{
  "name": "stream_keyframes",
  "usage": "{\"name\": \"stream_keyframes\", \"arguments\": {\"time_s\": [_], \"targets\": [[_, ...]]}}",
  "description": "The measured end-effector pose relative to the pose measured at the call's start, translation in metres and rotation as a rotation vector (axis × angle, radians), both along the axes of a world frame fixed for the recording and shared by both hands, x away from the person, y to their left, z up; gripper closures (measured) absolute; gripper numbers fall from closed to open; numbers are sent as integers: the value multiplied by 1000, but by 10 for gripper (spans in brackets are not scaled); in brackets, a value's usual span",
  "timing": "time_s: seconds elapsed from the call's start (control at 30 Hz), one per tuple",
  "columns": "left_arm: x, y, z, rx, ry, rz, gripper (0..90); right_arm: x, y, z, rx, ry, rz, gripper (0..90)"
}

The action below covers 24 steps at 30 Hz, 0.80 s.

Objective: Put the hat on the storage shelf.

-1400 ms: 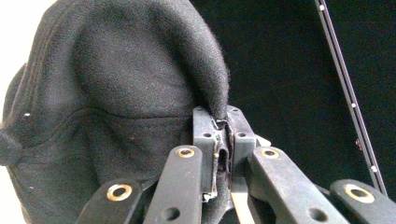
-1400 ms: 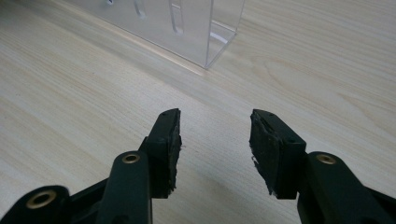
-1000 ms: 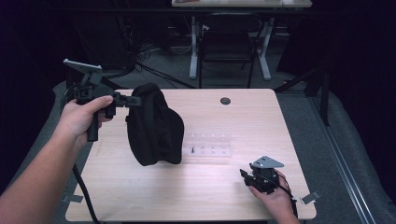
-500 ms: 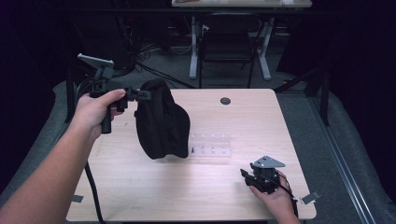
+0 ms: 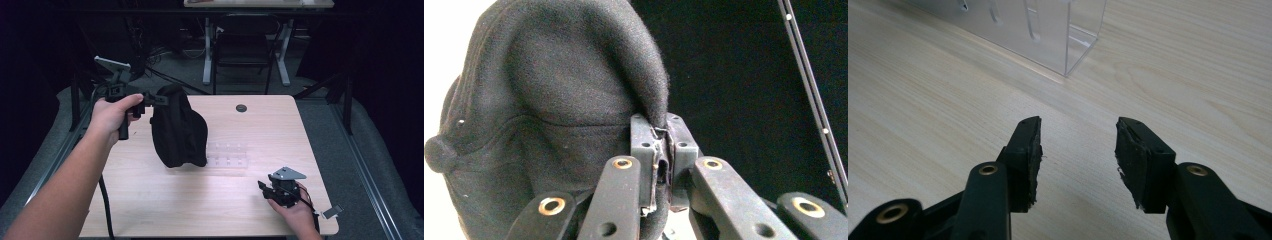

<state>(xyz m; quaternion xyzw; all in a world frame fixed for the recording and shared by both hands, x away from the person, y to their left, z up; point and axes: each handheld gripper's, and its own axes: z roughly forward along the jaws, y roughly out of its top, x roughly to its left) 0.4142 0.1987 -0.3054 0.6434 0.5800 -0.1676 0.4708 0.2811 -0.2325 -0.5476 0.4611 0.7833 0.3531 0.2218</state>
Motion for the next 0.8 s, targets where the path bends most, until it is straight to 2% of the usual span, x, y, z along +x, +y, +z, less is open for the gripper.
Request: {"name": "stream_keyframes", "arguments": {"time_s": [0.2, 0.43, 0.57, 0.6, 0.63, 0.7, 0.8], "targets": [[1, -7, 0, 8, -2, -5, 856, 0, 0, 0, 6, -1, -2, 530], [2, -14, -1, 22, -9, 13, 855, 0, 0, 1, 0, 2, 0, 530], [3, -18, -1, 26, -14, 10, 855, 0, 1, 1, 6, 0, -1, 530], [3, -19, -1, 35, -26, 0, 855, 0, 1, 1, 6, 2, 1, 530], [3, -20, -1, 30, -16, 6, 855, 0, 1, 0, 6, -1, 3, 530], [3, -22, -2, 30, -19, 0, 854, 0, 2, 1, -10, 1, 11, 530], [2, -25, -2, 30, -26, -5, 854, 0, 4, 2, -5, -1, 12, 530]]}}
